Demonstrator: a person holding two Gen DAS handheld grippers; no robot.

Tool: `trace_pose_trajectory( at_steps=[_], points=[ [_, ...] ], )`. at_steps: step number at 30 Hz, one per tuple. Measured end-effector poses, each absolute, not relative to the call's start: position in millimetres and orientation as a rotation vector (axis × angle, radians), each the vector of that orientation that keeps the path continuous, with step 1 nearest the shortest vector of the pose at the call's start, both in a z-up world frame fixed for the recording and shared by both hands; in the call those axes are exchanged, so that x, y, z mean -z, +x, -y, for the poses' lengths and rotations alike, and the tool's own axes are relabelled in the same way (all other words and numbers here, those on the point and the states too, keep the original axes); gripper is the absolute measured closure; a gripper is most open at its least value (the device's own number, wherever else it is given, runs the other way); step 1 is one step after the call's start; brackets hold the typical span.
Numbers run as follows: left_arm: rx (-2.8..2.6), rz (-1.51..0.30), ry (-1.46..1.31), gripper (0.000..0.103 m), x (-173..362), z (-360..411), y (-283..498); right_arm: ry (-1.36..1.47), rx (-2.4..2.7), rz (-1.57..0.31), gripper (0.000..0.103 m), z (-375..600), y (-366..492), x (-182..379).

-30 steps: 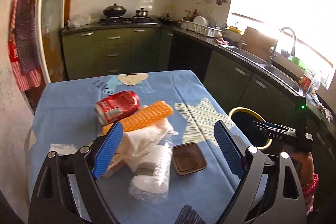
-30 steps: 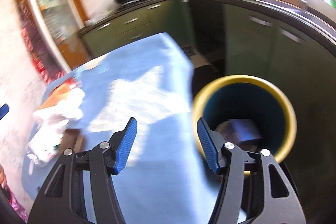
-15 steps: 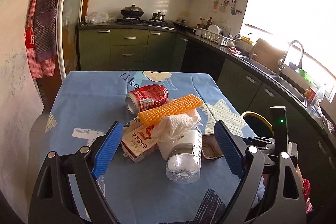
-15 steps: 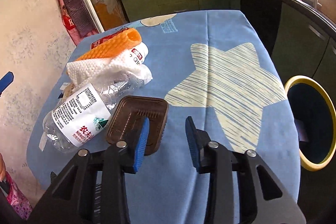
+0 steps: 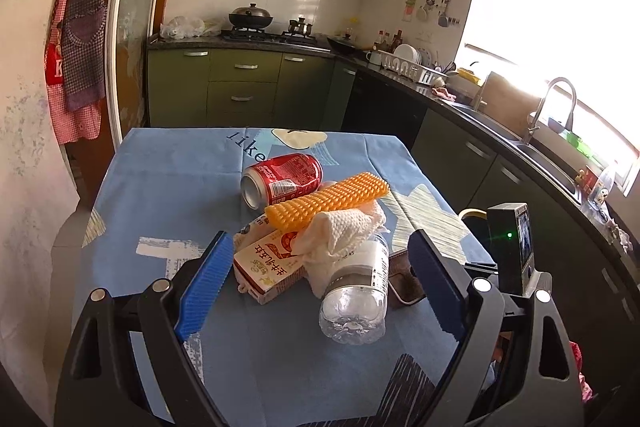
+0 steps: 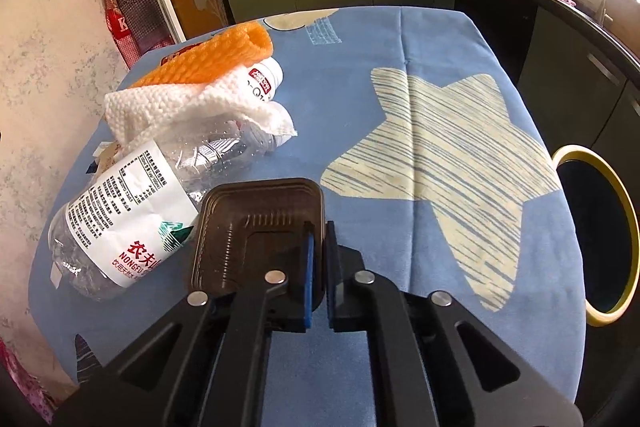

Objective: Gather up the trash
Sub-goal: 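Grasp the small brown plastic tray with the right tool, then carry the brown tray over the bin and open the right tool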

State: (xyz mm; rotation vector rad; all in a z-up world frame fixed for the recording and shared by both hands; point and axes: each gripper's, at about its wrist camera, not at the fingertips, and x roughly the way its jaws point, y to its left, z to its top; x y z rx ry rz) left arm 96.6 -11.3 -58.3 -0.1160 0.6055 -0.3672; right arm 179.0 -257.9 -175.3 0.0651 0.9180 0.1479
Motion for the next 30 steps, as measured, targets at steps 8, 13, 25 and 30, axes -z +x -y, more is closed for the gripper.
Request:
trace_pose_trajectory(
  at_steps=[8,13,25,30],
  points=[
    [0.387,-0.607,-0.099,0.015,58,17,96,0.084,-0.141,-0.896,0.099,269,172,167],
    [0.406,-0.614,-0.073,0.014,58,26,95,0.126,-0.108,-0.863,0.099,294,161,154],
    [0.445,-0.645,-0.032,0.014,64,53,101,0.293,0.316,-0.73,0.099,467,129,129],
    [0.451,-0.666,-0.009,0.014,68,67,105,0.318,0.456,-0.757,0.099,522,132,150]
  ],
)
